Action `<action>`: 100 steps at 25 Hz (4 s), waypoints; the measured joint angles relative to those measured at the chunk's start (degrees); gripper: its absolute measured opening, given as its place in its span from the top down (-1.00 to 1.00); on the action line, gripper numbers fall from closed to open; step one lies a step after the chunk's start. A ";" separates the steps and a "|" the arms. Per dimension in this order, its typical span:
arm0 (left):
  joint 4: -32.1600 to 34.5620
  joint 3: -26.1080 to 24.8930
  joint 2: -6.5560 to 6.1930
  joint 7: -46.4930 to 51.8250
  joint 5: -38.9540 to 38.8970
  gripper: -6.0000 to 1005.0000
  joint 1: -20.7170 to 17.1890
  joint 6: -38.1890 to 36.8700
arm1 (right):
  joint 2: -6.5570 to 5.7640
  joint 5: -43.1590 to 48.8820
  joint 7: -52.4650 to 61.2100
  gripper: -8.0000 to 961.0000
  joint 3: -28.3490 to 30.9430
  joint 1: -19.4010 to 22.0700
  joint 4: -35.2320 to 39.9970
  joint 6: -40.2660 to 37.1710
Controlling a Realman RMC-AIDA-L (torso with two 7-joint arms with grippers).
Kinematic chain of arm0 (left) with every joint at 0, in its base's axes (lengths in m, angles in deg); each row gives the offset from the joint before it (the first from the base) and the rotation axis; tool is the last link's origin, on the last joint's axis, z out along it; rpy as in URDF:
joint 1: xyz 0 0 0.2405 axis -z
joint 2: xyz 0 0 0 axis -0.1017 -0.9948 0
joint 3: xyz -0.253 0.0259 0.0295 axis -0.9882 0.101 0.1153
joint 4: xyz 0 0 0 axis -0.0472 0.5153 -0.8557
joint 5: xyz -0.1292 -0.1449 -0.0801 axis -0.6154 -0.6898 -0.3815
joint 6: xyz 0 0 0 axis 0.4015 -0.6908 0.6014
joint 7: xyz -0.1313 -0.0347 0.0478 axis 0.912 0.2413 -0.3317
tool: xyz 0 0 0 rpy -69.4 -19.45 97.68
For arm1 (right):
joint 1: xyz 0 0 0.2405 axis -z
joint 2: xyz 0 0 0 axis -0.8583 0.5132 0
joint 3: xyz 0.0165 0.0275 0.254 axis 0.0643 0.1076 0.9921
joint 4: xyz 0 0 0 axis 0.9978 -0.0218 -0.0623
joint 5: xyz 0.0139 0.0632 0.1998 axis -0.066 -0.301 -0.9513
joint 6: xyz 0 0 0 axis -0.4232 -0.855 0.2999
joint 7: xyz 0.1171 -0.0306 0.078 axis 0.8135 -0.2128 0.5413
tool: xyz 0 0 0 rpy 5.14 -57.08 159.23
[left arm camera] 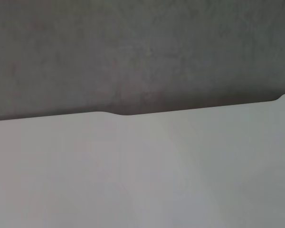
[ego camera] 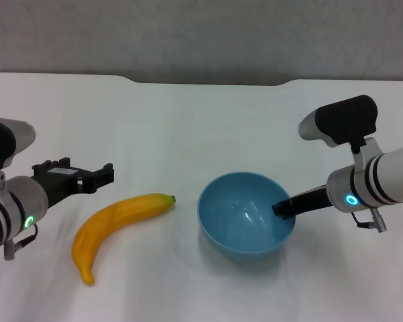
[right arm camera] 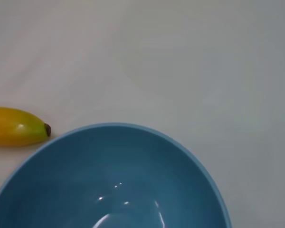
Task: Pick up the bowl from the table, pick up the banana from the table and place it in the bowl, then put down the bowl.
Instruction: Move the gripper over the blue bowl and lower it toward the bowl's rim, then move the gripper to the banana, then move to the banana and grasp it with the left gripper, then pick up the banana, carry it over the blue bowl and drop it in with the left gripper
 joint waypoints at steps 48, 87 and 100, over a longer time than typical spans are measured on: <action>6.24 2.43 0.09 -24.18 -6.88 -0.67 4.70 7.68 | -0.35 2.58 0.00 0.91 3.59 13.47 -20.19 -0.59; 21.62 -2.89 -0.08 -25.80 -8.48 -0.64 11.55 6.55 | -0.26 2.34 0.00 0.91 0.79 14.66 -22.72 -0.97; 14.09 -7.63 -0.10 -23.31 -11.42 -0.05 7.43 7.76 | -0.26 2.30 0.00 0.92 0.80 15.11 -22.19 -1.53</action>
